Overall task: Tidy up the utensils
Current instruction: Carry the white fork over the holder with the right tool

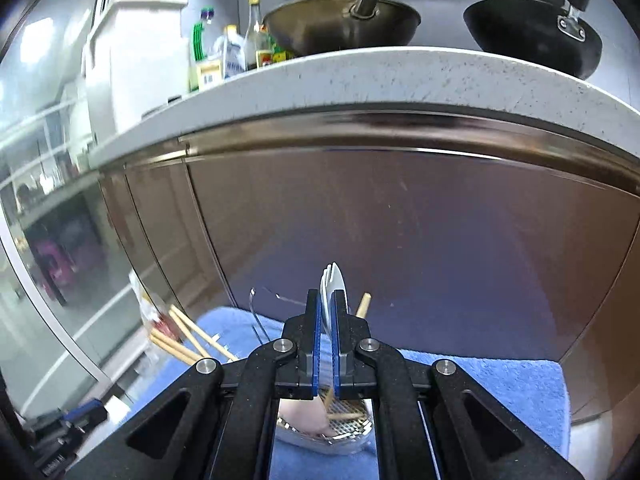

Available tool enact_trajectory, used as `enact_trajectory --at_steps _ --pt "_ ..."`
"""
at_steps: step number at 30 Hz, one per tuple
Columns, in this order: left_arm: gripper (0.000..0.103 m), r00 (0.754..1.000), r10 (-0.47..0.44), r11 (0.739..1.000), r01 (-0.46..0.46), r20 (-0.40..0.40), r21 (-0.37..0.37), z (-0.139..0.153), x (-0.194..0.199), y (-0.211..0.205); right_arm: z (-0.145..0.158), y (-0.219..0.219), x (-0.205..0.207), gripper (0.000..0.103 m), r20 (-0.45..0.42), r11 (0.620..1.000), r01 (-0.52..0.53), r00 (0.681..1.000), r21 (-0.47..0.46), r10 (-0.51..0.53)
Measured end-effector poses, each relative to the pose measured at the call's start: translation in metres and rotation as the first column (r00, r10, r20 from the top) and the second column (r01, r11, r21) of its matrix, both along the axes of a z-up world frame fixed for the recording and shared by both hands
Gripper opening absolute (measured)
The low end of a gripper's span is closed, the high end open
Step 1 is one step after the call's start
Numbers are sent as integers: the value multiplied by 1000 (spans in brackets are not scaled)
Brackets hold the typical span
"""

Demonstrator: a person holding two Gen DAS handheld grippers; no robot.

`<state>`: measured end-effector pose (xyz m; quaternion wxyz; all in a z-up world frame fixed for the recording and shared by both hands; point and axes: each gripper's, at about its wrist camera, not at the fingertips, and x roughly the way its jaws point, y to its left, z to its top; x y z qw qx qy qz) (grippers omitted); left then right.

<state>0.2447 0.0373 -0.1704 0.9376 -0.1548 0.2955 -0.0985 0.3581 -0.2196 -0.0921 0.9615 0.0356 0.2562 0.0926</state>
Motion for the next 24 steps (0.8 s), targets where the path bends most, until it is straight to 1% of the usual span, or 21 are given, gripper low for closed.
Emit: enact_trajectory --at_steps 3,9,13,17,19,21,24 --pt "10 1000 -5 1000 5 -6 1 -2 1 -3 4 1 -2 5 20 1000 -9 1000 16 9" --pt "10 1000 -10 1000 10 -14 1 -5 0 -5 27 3 -14 5 108 999 -39 993 -15 41" --pt "10 1000 -4 1000 4 -16 -2 -6 0 -4 35 -5 -23 4 139 999 -50 989 5 49" --pt "10 1000 -6 1000 6 -22 -3 -8 0 -5 39 -5 -24 4 137 997 -70 989 40 64" --pt "10 1000 -8 1000 8 -24 -2 -9 0 -6 37 -2 -27 5 137 996 -75 988 40 69" --pt "10 1000 -11 1000 11 -29 -3 -10 0 -7 34 3 -29 5 141 997 -75 987 4 74" --pt "10 1000 -11 1000 11 -28 -4 -10 0 -7 23 14 -20 5 89 995 -92 991 -45 95"
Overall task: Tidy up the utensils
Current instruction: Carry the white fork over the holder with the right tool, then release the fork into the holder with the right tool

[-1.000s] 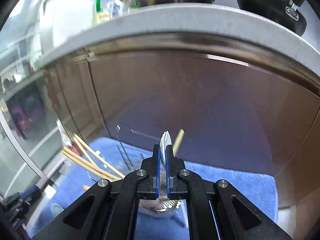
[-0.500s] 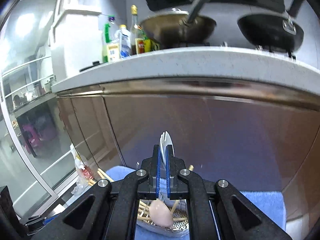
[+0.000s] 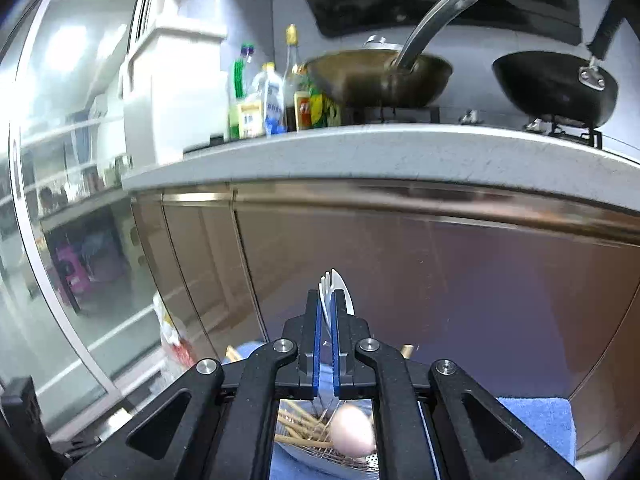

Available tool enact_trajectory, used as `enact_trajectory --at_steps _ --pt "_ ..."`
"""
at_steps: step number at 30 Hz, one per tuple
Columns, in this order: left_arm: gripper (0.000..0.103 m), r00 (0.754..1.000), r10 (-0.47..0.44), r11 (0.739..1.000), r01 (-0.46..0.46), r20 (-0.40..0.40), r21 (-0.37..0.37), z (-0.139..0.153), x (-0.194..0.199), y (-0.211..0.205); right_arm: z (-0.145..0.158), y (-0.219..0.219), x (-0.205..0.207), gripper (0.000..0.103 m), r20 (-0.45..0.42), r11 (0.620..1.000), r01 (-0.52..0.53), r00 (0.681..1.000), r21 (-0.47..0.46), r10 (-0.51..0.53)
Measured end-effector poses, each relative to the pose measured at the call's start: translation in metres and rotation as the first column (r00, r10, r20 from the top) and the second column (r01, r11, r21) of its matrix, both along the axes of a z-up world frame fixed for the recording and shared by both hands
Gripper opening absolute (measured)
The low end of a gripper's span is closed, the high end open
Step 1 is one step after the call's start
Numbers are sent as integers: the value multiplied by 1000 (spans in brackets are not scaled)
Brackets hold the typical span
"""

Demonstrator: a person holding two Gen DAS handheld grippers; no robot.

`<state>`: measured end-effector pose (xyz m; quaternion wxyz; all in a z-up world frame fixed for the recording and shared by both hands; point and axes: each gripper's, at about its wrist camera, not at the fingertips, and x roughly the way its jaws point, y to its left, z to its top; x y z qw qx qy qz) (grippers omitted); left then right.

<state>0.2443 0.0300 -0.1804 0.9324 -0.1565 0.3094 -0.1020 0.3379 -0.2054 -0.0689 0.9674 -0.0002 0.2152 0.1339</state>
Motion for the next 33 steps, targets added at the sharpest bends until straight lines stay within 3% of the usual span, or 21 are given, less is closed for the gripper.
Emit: enact_trajectory --at_steps 4,8,13,19,26,31,32,33 --pt "10 1000 4 1000 -4 -1 -3 0 0 0 -10 15 3 6 -27 997 -31 999 -72 29" --pt "10 1000 7 1000 -7 -4 -2 -1 1 2 -4 28 -4 6 2 991 -79 997 -108 80" --pt "10 1000 15 1000 -15 -14 -12 -3 2 5 21 12 -22 4 82 995 -98 992 -19 99" --pt "10 1000 13 1000 -13 -20 -15 -4 2 4 37 -11 -26 3 117 992 -96 989 88 85" --pt "10 1000 13 1000 -13 -24 -12 -5 2 4 19 -23 -18 3 62 993 -54 997 103 48" --pt "10 1000 8 1000 -9 -30 -3 -7 3 3 -6 -30 -10 4 -29 992 -38 999 119 42" --pt "10 999 7 1000 -7 -32 2 -7 3 2 -10 -31 -11 5 -35 993 -29 999 118 34" --pt "10 999 5 1000 -5 -34 5 -7 2 1 -13 -34 -13 14 -38 992 -25 999 127 30"
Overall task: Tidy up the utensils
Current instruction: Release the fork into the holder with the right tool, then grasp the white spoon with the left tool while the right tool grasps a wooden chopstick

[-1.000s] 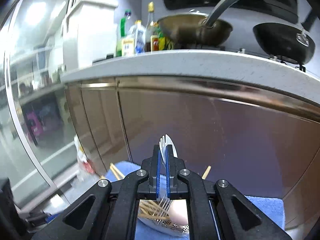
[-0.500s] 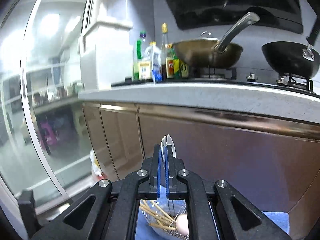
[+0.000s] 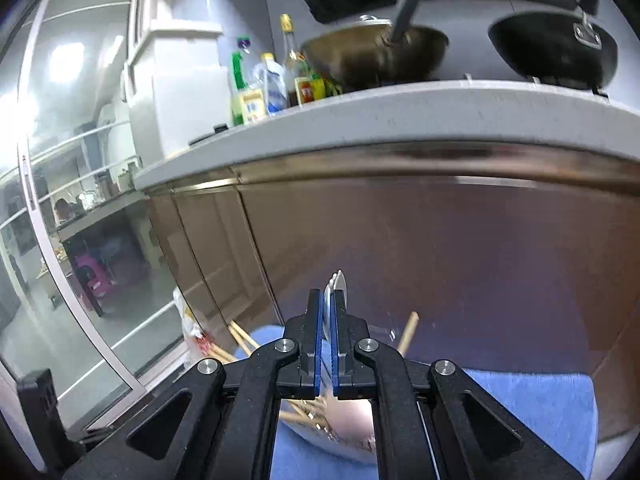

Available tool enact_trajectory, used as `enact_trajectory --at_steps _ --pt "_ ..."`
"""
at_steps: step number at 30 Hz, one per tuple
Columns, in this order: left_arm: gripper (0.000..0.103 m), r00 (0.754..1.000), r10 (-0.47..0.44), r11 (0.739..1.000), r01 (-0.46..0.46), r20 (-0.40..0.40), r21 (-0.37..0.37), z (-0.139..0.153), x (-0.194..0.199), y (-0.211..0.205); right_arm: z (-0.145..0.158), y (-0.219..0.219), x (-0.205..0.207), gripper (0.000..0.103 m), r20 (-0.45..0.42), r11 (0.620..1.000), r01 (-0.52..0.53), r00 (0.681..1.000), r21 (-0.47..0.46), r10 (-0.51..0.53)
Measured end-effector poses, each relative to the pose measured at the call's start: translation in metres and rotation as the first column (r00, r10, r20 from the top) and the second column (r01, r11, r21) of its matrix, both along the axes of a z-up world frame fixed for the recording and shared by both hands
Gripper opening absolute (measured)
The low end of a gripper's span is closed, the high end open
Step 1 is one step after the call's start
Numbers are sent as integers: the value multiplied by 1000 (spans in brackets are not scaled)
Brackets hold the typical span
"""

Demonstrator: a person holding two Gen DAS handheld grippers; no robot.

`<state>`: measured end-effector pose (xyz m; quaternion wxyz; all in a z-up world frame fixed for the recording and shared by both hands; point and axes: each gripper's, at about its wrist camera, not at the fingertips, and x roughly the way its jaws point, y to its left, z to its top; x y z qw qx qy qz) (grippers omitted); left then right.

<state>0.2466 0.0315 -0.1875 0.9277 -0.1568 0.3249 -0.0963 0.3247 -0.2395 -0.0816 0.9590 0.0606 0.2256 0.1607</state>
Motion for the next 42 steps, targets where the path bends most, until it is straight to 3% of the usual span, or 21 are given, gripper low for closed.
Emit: enact_trajectory --at_steps 1,3,8,13,17,21,24,32,42 --pt "10 1000 -3 1000 3 -4 3 0 0 -1 0 -2 -3 28 2 1000 2 1000 9 -2" --pt "10 1000 -15 1000 15 -12 9 0 -1 -3 2 -6 -11 38 16 1000 12 1000 15 -12" --pt "10 998 -52 999 52 -30 8 2 -5 -8 10 -16 -37 38 28 1000 25 999 12 -26" --pt "10 997 -62 998 63 -53 7 4 -11 5 -20 -12 -58 37 -129 1000 7 992 -17 -9" --pt "10 992 -45 999 45 -114 -3 1 -15 38 -69 6 -65 32 -308 999 -43 951 -33 30" --pt "10 983 -24 1000 23 -180 -6 -4 -18 71 -121 25 -64 25 -485 997 -77 873 -23 56" --pt "10 968 -44 999 38 -247 -31 -14 -17 83 -145 34 -58 21 -566 997 -78 823 -20 53" --pt "10 916 -140 990 134 -377 -43 -49 -16 65 -172 54 -46 21 -663 995 -79 748 -61 18" --pt "10 891 -131 991 128 -435 -35 -69 21 64 -176 70 -18 20 -709 993 -79 705 -92 -10"
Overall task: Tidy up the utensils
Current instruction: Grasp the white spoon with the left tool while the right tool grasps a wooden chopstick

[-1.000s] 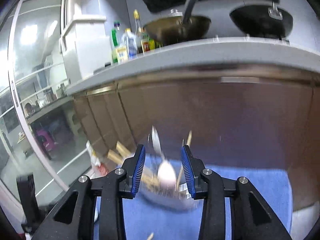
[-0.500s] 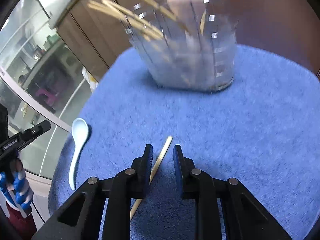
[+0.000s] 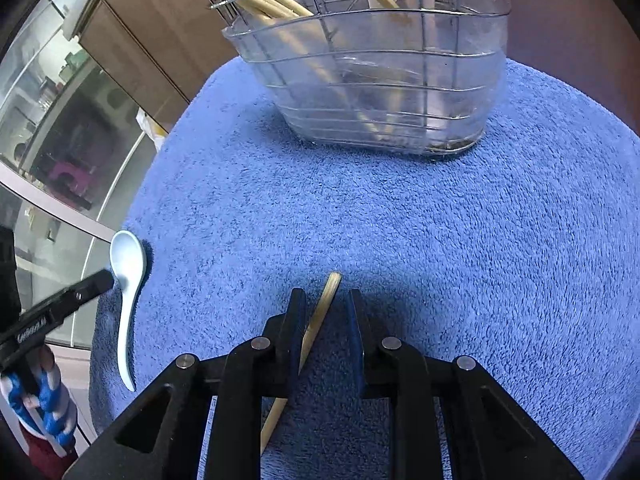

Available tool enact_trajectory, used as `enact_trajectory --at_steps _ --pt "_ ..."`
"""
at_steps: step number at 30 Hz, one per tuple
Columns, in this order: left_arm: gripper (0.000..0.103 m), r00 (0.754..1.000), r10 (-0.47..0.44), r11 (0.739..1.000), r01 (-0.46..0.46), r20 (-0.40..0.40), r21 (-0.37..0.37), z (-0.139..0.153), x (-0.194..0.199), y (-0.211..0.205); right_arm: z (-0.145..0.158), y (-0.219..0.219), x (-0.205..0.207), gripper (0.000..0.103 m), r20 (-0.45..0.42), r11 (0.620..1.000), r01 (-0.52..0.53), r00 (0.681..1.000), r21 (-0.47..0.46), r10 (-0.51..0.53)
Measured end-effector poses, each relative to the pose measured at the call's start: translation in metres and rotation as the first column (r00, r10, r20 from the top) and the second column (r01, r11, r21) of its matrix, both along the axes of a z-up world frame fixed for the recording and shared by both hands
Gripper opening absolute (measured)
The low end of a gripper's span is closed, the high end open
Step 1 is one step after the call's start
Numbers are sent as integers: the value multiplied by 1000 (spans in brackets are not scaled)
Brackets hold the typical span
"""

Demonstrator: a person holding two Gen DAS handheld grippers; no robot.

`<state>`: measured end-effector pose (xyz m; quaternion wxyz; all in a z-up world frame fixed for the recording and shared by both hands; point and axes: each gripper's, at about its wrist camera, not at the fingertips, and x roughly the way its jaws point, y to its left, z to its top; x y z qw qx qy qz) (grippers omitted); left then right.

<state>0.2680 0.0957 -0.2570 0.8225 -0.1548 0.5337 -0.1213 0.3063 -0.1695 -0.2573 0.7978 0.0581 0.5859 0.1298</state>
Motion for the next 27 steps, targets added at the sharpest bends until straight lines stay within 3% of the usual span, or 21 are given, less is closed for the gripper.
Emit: enact_trajectory --at_steps 9,13,21,24,27 --pt "10 995 -87 996 85 -46 -36 -8 34 -9 -3 25 23 18 -49 998 -36 998 -55 33" --pt "10 990 -123 989 116 -72 -92 -11 39 -11 -6 39 26 15 -58 994 -60 997 -94 54" --pt "11 982 -181 982 184 53 -53 24 25 -3 -8 40 27 15 -59 995 -62 997 -74 57" --pt "42 980 -185 982 187 71 -21 26 25 2 -9 39 28 15 -61 997 -60 997 -58 56" --pt "42 976 -207 978 208 70 -7 22 31 3 -9 40 29 15 -63 997 -58 997 -49 55"
